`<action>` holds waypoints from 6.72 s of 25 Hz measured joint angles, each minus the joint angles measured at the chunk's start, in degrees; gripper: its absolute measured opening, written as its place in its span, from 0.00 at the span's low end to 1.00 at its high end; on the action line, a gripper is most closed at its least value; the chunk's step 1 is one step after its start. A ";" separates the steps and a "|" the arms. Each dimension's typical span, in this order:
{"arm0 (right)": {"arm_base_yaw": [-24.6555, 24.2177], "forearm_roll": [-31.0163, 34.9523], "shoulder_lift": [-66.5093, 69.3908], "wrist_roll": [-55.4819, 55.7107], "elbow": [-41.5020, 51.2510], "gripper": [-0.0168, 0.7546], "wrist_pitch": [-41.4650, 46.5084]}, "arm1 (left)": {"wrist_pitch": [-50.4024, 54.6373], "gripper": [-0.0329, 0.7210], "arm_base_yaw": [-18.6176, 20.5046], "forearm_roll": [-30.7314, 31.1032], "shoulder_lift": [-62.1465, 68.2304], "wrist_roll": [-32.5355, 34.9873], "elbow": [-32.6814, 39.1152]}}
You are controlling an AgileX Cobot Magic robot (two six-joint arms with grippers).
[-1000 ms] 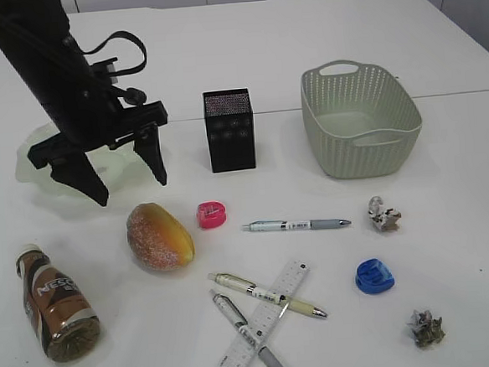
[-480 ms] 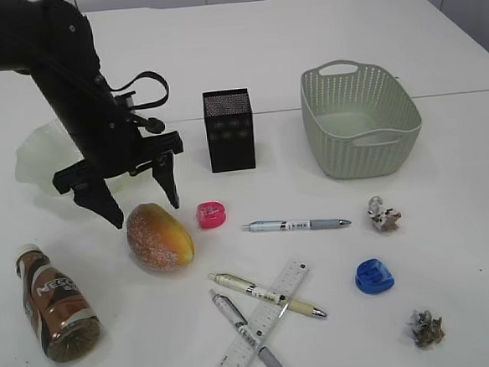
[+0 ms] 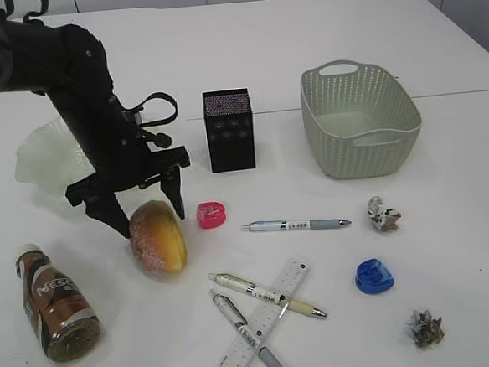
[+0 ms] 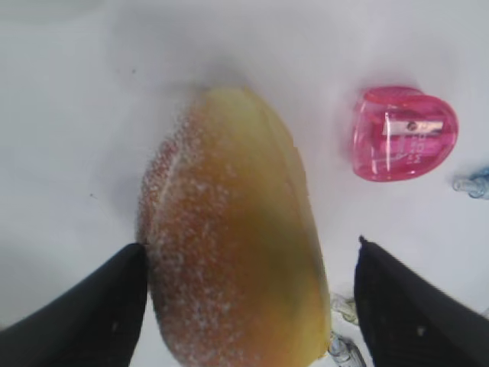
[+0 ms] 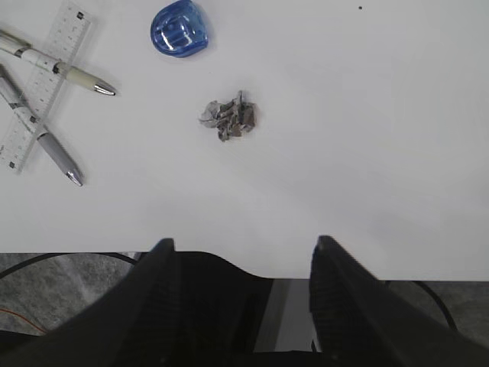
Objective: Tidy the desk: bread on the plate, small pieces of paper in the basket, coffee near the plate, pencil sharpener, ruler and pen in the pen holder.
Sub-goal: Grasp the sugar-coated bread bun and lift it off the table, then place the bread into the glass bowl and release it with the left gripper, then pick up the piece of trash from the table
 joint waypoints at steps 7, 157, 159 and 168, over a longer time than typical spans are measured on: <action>0.00 0.00 0.00 0.00 0.00 0.55 0.00 | 1.55 0.86 0.00 0.18 2.95 0.00 -0.22; 14.63 -1.60 25.37 4.82 -0.09 0.59 -14.28 | 11.22 0.75 11.39 17.29 -44.53 16.29 -3.06; 15.15 -1.50 27.64 4.82 -0.13 0.59 -16.19 | 11.27 0.75 11.39 17.29 -45.25 16.29 -3.06; 15.15 -2.50 32.82 4.82 -0.22 0.59 -22.44 | 11.36 0.75 11.39 17.40 -45.96 16.29 -2.30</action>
